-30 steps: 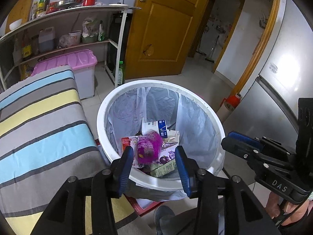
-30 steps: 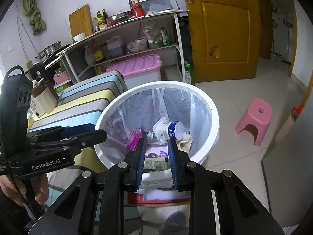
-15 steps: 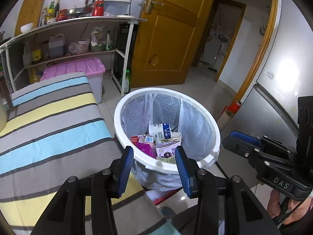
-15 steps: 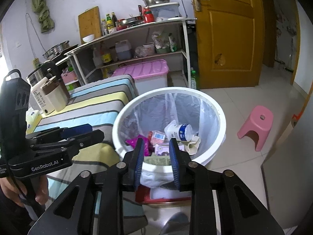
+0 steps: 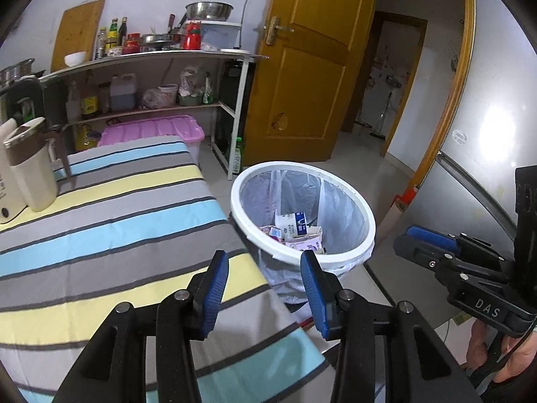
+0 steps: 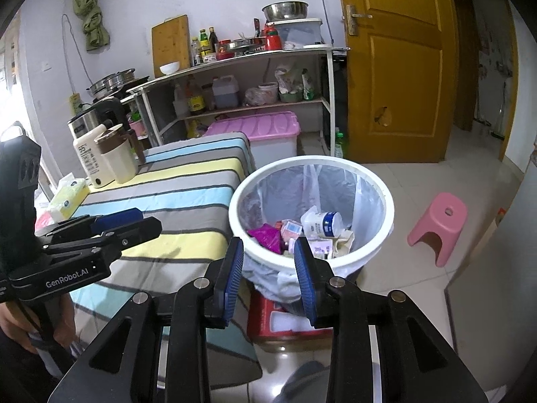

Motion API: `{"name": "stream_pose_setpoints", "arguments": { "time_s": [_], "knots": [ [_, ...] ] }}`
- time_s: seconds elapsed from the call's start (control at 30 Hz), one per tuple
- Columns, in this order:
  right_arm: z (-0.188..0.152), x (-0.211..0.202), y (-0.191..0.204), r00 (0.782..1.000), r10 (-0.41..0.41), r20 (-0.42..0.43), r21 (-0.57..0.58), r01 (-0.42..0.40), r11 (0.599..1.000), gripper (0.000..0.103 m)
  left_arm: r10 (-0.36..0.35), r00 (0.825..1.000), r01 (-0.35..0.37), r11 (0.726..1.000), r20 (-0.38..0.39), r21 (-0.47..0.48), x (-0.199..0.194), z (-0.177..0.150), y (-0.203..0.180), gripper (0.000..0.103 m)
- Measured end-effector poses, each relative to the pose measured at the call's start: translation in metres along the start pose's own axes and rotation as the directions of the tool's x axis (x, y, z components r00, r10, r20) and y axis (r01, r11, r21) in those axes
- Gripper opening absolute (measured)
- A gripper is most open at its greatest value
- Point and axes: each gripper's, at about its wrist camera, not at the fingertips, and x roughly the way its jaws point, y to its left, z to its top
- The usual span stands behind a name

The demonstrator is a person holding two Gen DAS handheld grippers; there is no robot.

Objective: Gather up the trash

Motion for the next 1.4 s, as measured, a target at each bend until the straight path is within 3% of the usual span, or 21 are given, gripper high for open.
{"name": "stream_pose_setpoints", "arguments": {
  "time_s": [0.67,1.4],
  "knots": [
    [-0.030,-0.038,0.029,1.000,0.009,0.025,-0.051,-0.008,0.999,0.033,0.095,0.993,-0.096,0.995,0.067,0.011,-0.060,-0.041,-0.003,0.044],
    [-0.034,-0.052,0.034,0.998,0.017,0.055,-0.066,-0.013,0.998,0.034,0.116,0.989,-0.118,0.993,0.089,0.015,-0.072,-0.048,-0.006,0.044]
  ]
}}
